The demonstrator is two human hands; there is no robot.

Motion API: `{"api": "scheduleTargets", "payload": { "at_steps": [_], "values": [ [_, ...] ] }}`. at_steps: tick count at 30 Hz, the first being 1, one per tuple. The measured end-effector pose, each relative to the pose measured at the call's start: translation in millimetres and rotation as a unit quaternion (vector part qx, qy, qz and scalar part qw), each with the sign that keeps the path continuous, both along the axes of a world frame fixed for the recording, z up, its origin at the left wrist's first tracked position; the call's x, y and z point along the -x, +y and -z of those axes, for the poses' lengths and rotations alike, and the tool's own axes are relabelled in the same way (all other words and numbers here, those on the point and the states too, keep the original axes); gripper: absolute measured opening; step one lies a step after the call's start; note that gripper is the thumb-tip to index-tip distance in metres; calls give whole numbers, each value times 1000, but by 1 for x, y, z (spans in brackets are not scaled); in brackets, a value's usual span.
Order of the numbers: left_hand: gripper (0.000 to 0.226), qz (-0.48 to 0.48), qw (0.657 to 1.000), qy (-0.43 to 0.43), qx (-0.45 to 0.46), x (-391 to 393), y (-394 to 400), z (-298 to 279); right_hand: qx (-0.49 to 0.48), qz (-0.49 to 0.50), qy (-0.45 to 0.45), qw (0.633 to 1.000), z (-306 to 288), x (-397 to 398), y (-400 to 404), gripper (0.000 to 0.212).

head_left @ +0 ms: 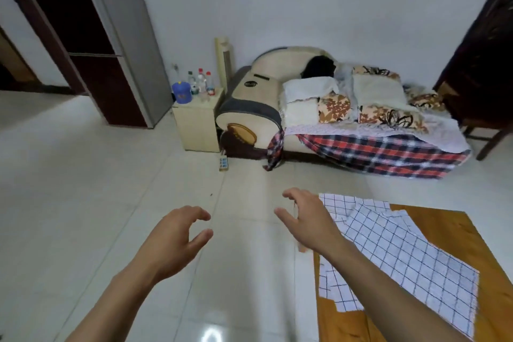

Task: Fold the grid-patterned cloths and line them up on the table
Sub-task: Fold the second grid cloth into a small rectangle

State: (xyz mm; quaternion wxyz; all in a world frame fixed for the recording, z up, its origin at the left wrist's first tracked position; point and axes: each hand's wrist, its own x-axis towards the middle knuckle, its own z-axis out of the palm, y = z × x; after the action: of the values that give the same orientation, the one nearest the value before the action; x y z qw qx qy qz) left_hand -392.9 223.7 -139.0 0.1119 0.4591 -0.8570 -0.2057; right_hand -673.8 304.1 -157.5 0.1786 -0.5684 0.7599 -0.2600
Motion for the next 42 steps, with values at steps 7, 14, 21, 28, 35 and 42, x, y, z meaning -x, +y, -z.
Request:
{"api": "scheduleTargets", "payload": {
  "at_steps": [7, 14, 21, 28, 35, 42],
  "values": [
    [26, 137, 990, 30, -3, 87, -109, 2, -1, 109, -6, 994, -8, 54, -36, 40],
    [28, 298, 954, 24, -30, 187, -200, 40, -38, 270, 9, 962, 2, 91, -51, 42],
    [25, 439, 896, 37, -57, 292, -261, 46, -64, 425, 20, 902, -9, 105, -55, 45],
    [20, 523, 843, 32, -120, 406, -258, 60, -90, 541, 13, 836, 20, 134, -29, 49],
    [17, 588, 800, -41, -114, 511, -239, 79, -92, 604, -60, 790, 59, 187, -17, 48],
    [18, 641, 754, -93, -110, 593, -220, 99, -88, 646, -84, 753, 83, 217, -39, 49]
  ]
}}
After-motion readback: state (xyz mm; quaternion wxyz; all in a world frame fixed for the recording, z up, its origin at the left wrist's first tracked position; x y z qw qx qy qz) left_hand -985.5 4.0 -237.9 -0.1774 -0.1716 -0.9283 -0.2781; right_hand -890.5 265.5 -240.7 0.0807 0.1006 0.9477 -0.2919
